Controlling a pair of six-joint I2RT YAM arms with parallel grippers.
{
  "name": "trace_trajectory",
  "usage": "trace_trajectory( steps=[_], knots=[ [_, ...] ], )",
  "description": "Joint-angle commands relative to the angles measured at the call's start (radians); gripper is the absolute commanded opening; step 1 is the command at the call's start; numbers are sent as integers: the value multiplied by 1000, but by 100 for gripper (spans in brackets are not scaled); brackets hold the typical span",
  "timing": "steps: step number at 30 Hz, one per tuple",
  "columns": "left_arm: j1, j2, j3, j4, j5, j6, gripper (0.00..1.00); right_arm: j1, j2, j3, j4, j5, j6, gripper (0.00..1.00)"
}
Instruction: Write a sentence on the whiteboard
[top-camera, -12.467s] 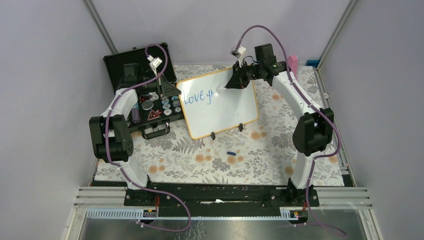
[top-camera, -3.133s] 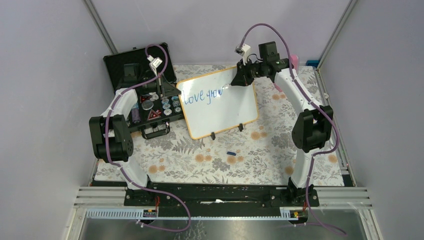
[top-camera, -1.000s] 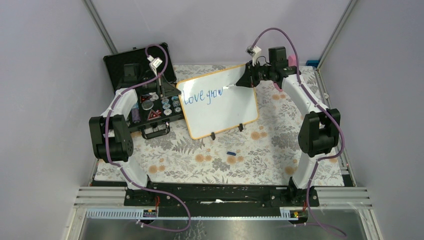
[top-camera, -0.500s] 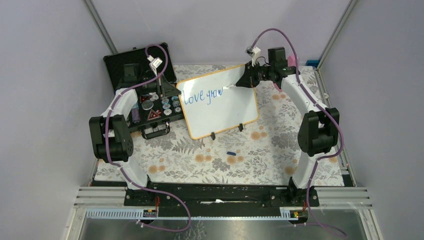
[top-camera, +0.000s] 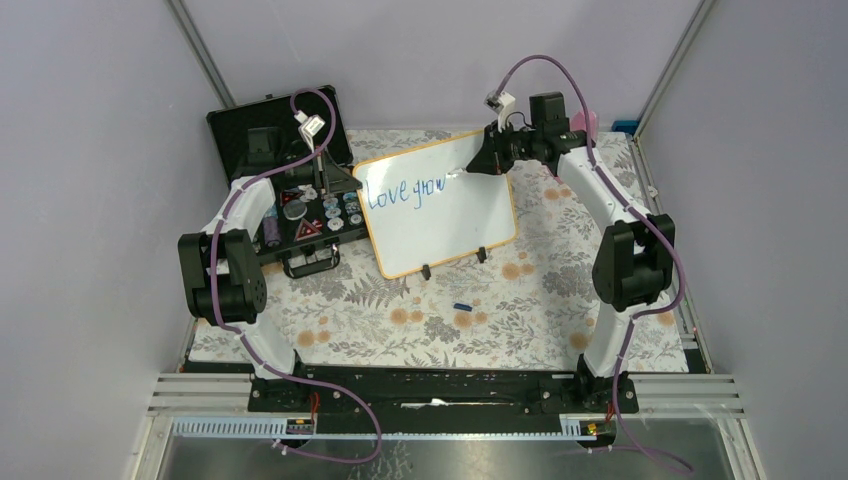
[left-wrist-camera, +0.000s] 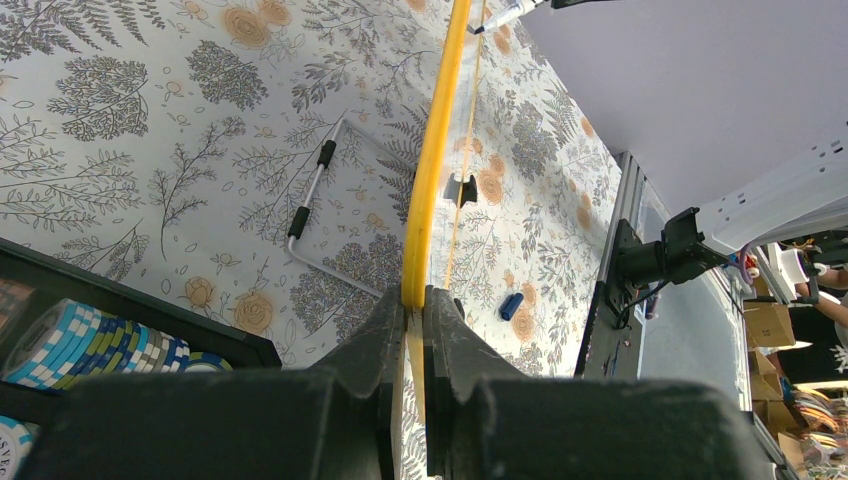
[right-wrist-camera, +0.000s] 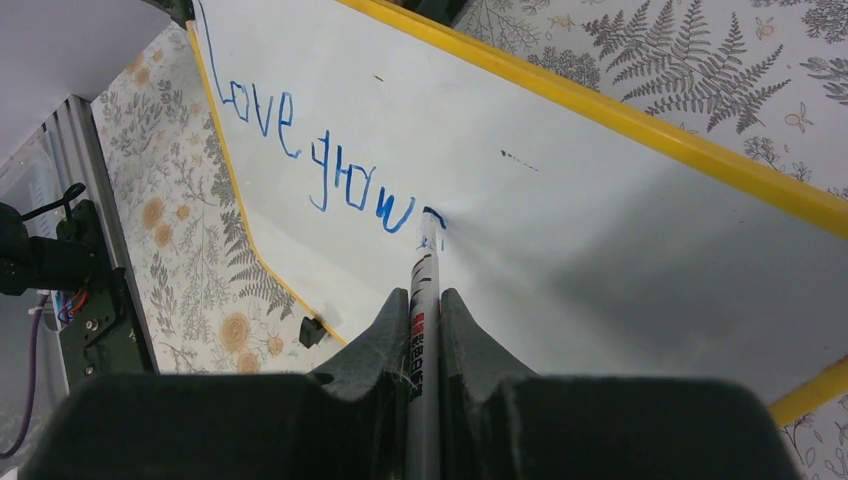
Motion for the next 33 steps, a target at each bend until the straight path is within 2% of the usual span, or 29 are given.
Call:
trace_trajectory(
  steps=[1,33],
  knots=[
    [-17,-42,18,-2,-12,56,0,20,10,38,6,7,-18,0],
    [-17,-42,21,-8,-15,60,0,-3,-30,-31,-32,30,-76,0]
  ],
)
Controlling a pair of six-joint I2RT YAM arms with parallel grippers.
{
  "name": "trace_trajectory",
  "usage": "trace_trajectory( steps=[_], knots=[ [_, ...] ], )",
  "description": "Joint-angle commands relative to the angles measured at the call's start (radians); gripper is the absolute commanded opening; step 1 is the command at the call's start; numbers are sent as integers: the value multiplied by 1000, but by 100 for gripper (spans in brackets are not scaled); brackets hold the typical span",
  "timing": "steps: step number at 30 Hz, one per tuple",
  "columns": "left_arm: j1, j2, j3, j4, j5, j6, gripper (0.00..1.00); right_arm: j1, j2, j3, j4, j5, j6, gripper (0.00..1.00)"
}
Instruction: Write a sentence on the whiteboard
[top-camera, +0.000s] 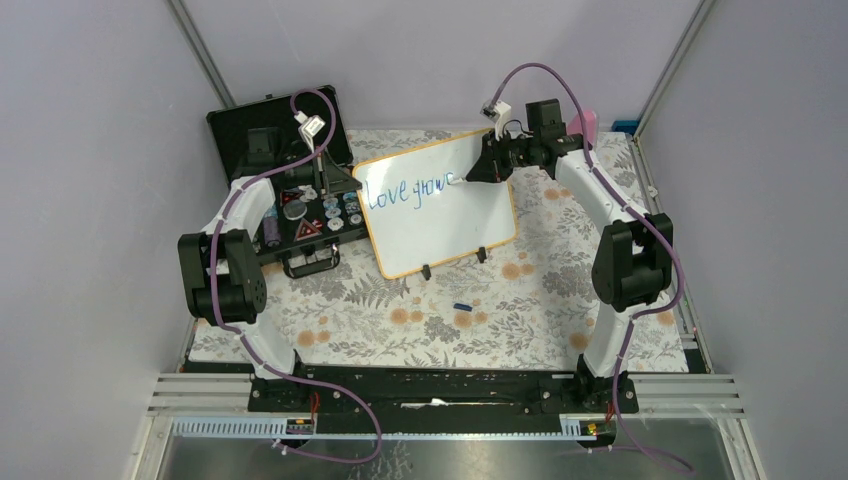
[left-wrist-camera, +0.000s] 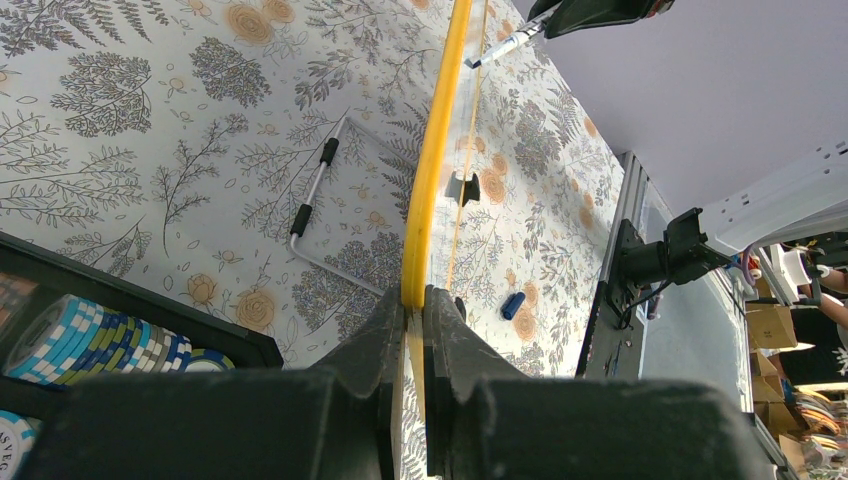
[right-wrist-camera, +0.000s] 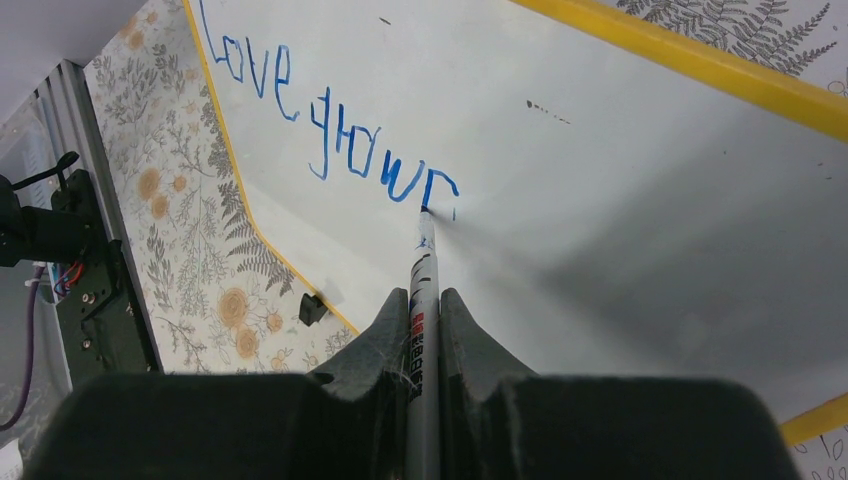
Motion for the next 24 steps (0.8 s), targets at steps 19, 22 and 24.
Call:
trace_trajectory(
  steps=[19,22,24],
  knots=[
    [-18,-38,26,3,-7,50,0,-30,-32,-33,-16,7,-48,0],
    [-17,-36,27,4,-5,51,0,-23,-31,-41,-15,6,-49,0],
    [-17,-37,27,3,-5,51,0,-15,-30,-40,-15,4,-48,0]
  ],
)
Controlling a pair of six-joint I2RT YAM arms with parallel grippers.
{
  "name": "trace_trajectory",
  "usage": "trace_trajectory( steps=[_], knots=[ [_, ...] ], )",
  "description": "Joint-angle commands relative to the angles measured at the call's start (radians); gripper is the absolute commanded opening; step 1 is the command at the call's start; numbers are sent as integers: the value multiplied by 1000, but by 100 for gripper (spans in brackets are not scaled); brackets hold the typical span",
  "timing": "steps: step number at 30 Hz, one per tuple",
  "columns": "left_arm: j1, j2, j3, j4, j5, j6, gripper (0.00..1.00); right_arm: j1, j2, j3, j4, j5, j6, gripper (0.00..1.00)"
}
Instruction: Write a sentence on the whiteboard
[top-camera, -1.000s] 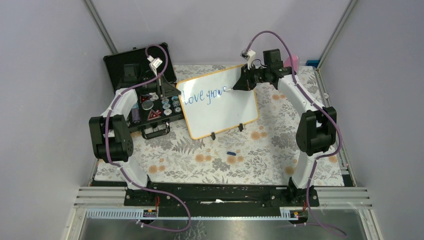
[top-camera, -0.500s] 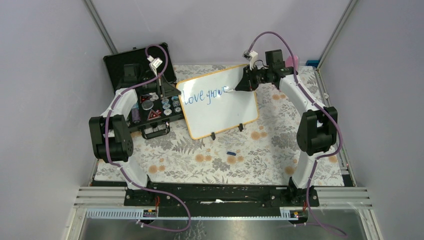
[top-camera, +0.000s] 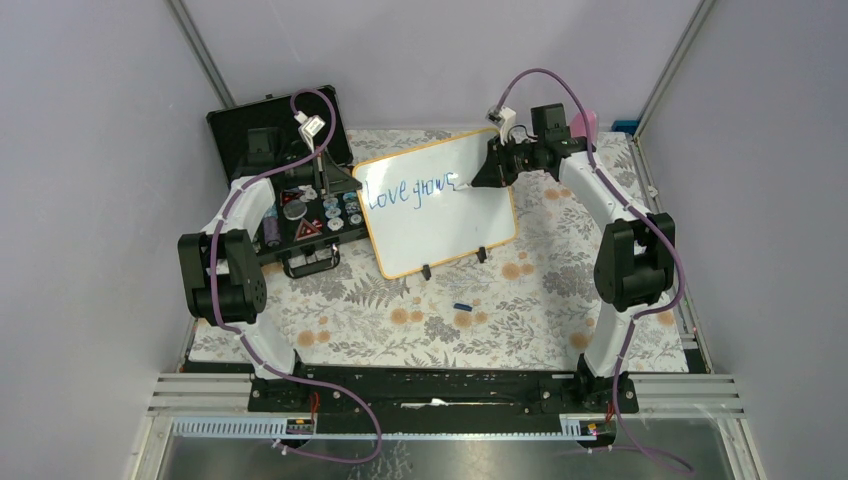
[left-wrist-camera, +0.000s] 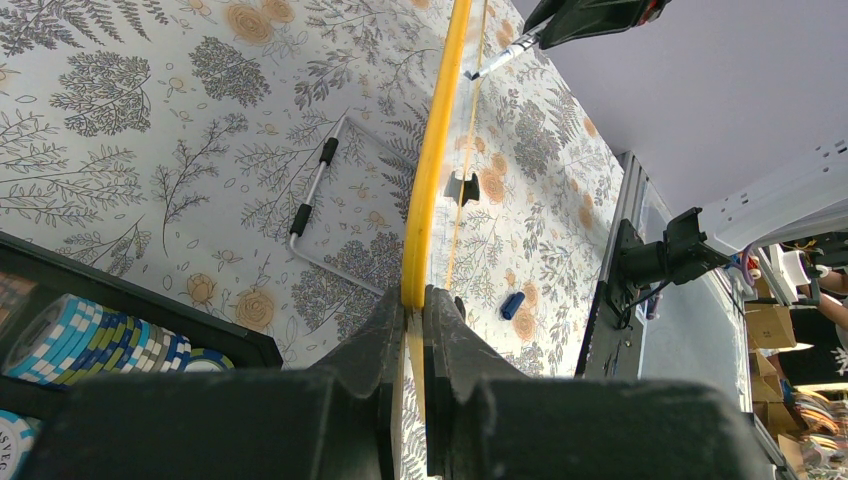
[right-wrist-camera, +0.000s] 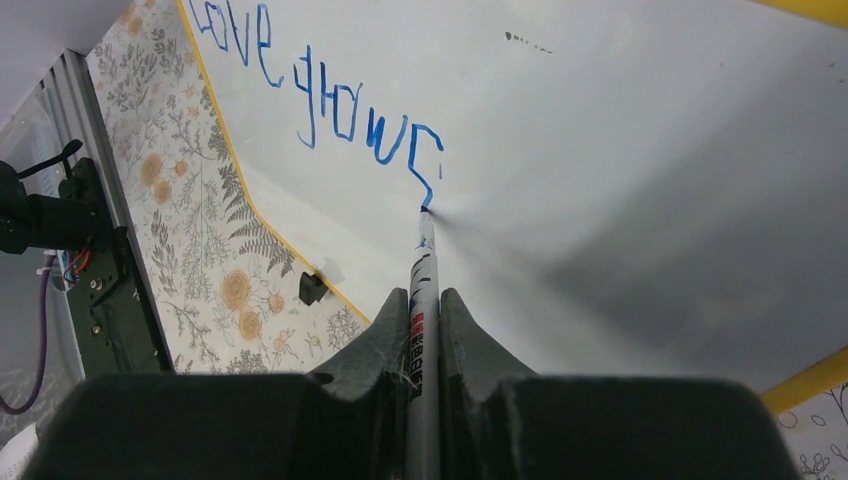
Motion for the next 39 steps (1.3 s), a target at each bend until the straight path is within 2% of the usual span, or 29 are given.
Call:
trace_trajectory(
  steps=[1,18,21,25,28,30,39],
  knots=[
    [-18,-37,27,5,-4,51,0,15,-25,-4,11,21,-27,0],
    [-17,-44,26,2,-12,49,0,70,-24,65,-26,-3,-25,0],
    [-17,-44,38,-23,-13,64,9,71,-67,35,-46,-29,-41,0],
    [-15,-57,40,-36,-15,71,38,71,-135,-17,-62,-50,-62,0],
    [-11,-73,42,-44,-13,74,51,73,-172,-42,-68,-61,-61,0],
    [-8,-82,41,-58,-9,82,54,80,-184,-54,-79,-69,-64,0],
    [5,-143,-49,-175,6,191,55,154,-206,-161,-3,-35,-41,0]
  ],
)
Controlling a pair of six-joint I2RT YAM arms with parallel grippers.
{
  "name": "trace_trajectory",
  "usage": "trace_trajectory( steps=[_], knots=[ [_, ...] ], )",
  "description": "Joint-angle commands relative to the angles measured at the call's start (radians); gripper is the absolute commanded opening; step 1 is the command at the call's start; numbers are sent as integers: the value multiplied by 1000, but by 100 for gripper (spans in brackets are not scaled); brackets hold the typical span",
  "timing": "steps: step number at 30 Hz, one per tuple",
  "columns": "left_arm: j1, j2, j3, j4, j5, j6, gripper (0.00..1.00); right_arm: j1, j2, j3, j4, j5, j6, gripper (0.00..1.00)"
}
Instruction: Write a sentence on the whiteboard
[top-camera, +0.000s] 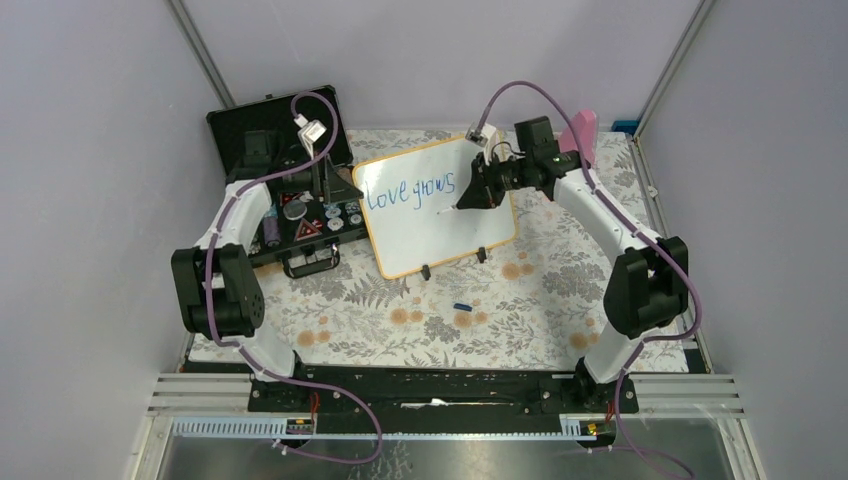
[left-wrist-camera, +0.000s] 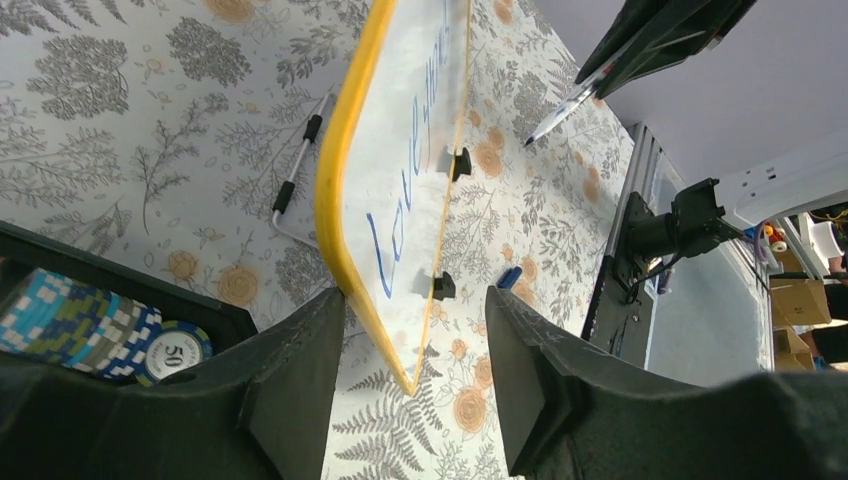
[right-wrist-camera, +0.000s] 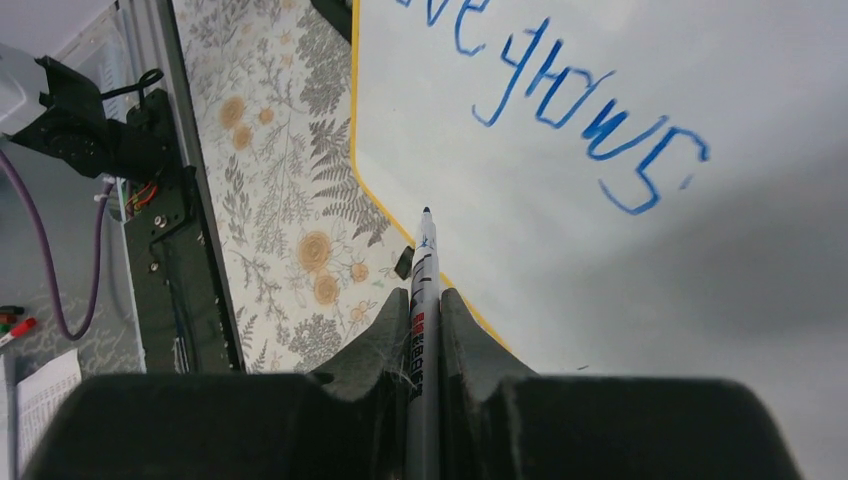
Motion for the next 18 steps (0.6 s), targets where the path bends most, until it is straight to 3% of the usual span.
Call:
trace_trajectory(
  steps=[1,18],
  knots=[
    [7,-76,-57,-40,29,78,54,57,-24,-54,53,8,7,0],
    [6,-64,-151,21,69,72,45,202,12,-157,333,66,141,0]
  ],
)
